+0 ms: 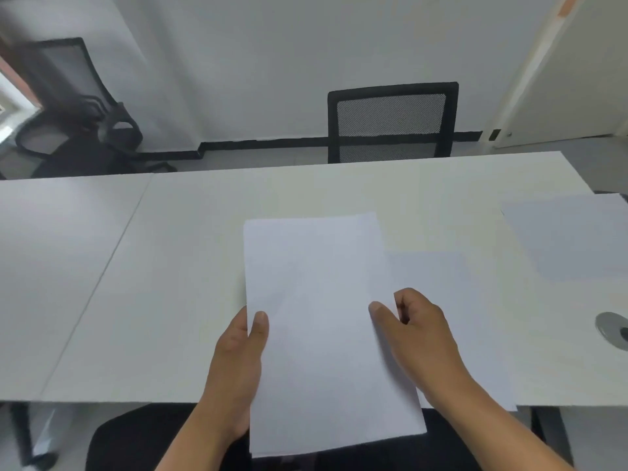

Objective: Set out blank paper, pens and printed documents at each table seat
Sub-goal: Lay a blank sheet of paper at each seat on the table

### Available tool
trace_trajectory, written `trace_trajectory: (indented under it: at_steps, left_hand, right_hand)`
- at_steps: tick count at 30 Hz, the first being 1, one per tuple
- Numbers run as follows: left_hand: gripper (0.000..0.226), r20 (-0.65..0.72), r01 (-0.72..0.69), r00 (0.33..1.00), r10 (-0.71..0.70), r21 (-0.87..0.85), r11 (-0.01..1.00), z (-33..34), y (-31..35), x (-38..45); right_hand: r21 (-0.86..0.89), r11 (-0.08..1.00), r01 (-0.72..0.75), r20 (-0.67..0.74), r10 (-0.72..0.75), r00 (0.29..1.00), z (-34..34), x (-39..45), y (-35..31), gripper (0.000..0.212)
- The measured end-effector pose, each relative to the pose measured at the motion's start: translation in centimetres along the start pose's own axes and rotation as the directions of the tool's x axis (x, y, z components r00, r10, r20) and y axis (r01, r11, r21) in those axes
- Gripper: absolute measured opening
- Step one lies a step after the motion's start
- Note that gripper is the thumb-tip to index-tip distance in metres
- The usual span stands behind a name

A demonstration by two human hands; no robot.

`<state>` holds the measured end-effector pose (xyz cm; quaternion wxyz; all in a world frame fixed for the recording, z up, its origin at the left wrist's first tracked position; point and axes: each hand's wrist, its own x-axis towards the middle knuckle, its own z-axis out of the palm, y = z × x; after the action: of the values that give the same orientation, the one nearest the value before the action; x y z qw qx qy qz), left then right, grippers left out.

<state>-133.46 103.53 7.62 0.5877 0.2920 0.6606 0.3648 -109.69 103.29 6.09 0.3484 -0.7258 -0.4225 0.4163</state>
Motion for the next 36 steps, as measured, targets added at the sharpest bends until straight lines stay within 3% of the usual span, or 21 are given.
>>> trace_trajectory:
  at_steps: [15, 21, 28, 36]
  left_hand:
    - [0.031, -0.086, -0.115, 0.99, 0.114, -0.001, 0.993, -12.3, 4.6, -2.0]
    - [0.028, -0.119, -0.104, 0.988, 0.097, -0.061, 0.993, -15.2, 4.9, -2.5]
    - [0.027, -0.116, -0.071, 0.991, 0.065, -0.052, 0.996, -17.6, 4.0, -1.2]
    - [0.03, -0.117, -0.053, 0.992, 0.045, -0.069, 0.996, -20.1, 3.2, 1.1]
  right_hand:
    - [0.103, 0.989, 0.105, 0.11, -0.117, 0.987, 9.2, -3.4, -7.9, 0.038]
    - [0.127, 0.986, 0.104, 0.075, -0.114, 0.991, 12.8, -4.3, -8.8, 0.006]
    - [0.073, 0.995, 0.072, 0.05, -0.076, 0.996, 14.9, -4.1, -8.3, 0.022]
    - [0.051, 0.998, 0.041, 0.05, -0.043, 0.998, 16.1, -2.7, -7.5, 0.021]
